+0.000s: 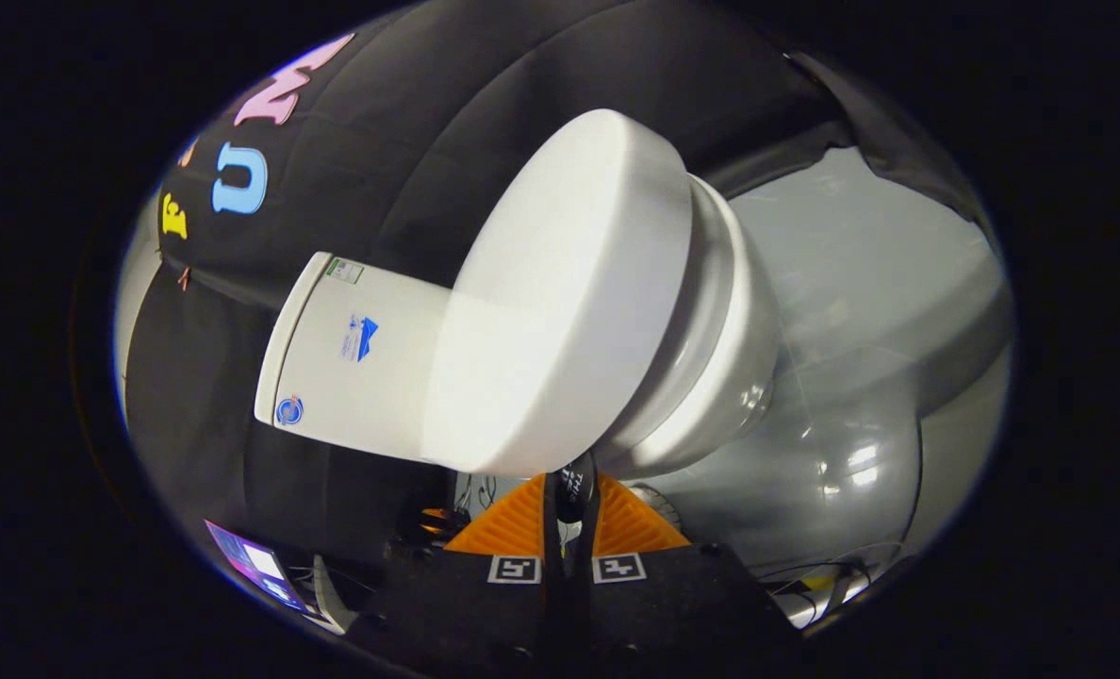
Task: Open the toilet lid.
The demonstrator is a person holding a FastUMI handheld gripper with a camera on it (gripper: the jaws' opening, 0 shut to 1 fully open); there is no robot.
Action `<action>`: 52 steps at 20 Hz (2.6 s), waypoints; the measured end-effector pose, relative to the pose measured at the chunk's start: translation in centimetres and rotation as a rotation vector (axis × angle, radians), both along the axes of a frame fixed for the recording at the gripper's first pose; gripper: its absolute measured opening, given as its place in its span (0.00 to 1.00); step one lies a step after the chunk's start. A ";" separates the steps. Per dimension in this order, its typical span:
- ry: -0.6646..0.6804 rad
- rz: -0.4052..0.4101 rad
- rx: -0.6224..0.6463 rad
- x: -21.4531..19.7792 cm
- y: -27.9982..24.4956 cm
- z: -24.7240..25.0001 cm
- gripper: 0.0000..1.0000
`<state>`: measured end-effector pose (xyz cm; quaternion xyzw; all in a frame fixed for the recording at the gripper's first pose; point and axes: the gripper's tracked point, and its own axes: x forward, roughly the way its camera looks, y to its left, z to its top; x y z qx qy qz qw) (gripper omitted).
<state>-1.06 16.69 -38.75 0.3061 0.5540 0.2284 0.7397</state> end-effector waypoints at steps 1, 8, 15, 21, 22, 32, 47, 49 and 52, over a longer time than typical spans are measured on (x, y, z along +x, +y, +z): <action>-0.021 0.017 -0.013 0.1 0.1 0.6 0.05; -0.217 0.142 -0.088 1.2 2.4 7.9 0.05; -0.448 0.292 -0.190 1.9 6.4 14.8 0.05; -0.585 0.392 -0.233 2.1 11.0 18.8 0.05; -0.607 0.410 -0.233 2.1 11.9 19.4 0.05; -0.819 0.570 -0.238 1.7 21.5 24.6 0.05; -0.957 0.707 -0.189 -0.8 34.1 24.7 0.66; -0.935 0.693 -0.172 -1.1 35.4 24.6 0.89; -0.928 0.684 -0.165 -1.6 37.1 24.5 0.99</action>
